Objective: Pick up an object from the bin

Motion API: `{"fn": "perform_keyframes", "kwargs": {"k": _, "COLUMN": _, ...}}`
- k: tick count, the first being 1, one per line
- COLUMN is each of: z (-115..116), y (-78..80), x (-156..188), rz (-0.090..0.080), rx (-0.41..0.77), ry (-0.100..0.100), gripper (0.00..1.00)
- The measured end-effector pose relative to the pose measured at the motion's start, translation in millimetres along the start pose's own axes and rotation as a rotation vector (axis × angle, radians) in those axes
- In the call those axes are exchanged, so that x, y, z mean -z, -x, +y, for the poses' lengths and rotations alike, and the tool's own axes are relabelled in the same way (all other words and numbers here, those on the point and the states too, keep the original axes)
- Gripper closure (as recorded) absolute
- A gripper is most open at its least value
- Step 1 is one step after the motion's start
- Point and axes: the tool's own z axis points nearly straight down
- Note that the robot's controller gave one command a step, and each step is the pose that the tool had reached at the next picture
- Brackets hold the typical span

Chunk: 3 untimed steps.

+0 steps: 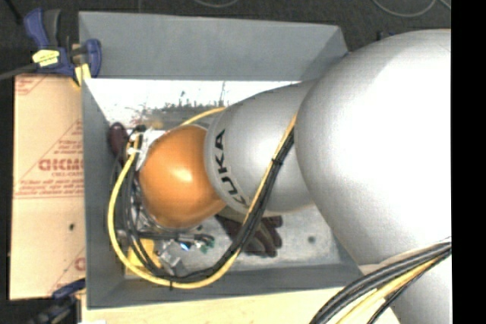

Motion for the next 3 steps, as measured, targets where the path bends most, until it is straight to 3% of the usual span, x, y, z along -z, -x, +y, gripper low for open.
{"fn": "perform_keyframes", "kwargs": {"k": 1, "z": -4.1, "y": 4.2, "x": -1.0, "rz": -0.002, "rx": 0.212, "ry": -0.001, "gripper": 1.00}}
{"fn": "perform_keyframes", "kwargs": {"k": 3, "z": -4.1, "y": 3.5, "x": 1.3, "rz": -0.001, "rx": 0.210, "ry": -0.001, "gripper": 1.00}}
